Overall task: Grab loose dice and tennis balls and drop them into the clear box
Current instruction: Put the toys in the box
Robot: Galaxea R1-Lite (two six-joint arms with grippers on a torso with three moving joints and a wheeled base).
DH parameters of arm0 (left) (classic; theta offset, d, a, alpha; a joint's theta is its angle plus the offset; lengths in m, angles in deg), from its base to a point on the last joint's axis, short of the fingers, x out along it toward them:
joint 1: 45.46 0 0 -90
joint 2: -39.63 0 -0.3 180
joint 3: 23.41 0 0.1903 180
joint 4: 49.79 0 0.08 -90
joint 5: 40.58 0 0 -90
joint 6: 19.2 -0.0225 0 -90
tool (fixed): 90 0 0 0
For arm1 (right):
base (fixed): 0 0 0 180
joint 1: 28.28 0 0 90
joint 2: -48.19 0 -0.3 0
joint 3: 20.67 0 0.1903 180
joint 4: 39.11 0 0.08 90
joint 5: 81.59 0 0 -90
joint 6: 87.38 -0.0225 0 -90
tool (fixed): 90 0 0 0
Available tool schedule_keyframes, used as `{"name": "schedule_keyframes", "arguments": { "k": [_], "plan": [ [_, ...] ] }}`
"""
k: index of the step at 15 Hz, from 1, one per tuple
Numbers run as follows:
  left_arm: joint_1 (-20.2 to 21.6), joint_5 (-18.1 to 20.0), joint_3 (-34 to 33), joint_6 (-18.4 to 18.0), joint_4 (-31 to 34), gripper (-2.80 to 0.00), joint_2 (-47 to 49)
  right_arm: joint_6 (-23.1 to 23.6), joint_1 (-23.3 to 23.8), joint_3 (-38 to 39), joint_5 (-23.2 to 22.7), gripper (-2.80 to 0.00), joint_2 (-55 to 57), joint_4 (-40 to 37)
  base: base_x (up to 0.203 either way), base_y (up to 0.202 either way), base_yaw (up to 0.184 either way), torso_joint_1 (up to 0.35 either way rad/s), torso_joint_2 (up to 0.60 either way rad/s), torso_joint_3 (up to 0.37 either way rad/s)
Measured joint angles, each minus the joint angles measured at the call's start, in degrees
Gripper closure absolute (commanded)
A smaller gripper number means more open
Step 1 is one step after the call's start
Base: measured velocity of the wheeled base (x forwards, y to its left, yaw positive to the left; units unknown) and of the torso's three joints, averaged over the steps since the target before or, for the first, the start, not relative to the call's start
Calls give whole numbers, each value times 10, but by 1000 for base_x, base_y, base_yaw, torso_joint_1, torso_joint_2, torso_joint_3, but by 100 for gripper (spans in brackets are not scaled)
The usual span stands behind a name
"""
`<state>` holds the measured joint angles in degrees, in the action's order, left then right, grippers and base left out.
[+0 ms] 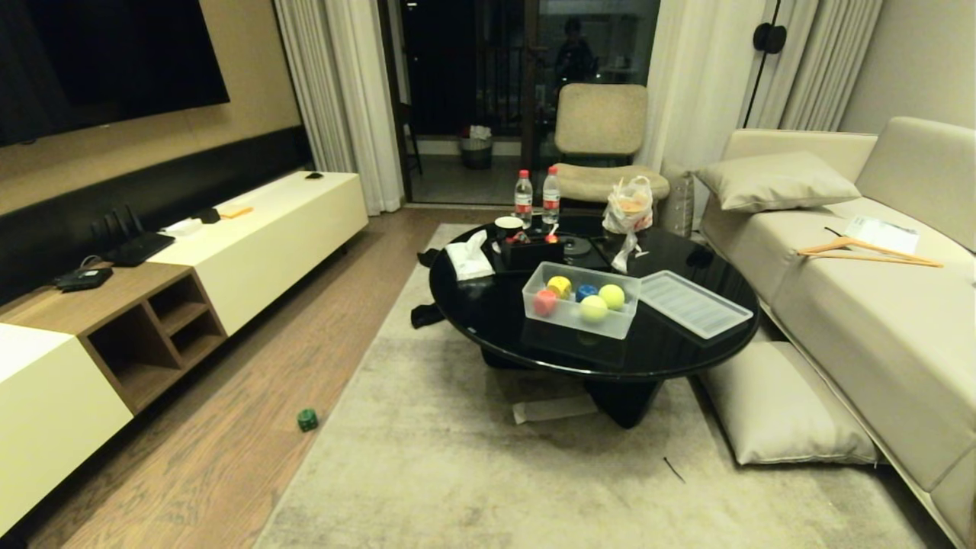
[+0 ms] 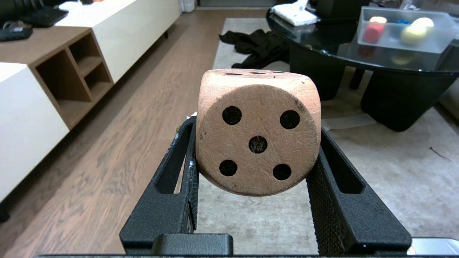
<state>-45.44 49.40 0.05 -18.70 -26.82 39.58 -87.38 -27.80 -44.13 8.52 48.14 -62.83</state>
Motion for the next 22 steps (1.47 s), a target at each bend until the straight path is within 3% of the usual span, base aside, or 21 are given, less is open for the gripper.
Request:
{"name": "schedule_keyframes", "arguments": {
  "k": [6, 22],
  "plan": [
    [0, 0, 0, 0, 0, 0, 0, 0, -1, 0, 0, 0, 0, 0, 17, 0, 0, 0, 0, 1],
    [0, 0, 0, 0, 0, 0, 0, 0, 0, 0, 0, 0, 0, 0, 171, 0, 12, 3, 2, 3]
  ]
}}
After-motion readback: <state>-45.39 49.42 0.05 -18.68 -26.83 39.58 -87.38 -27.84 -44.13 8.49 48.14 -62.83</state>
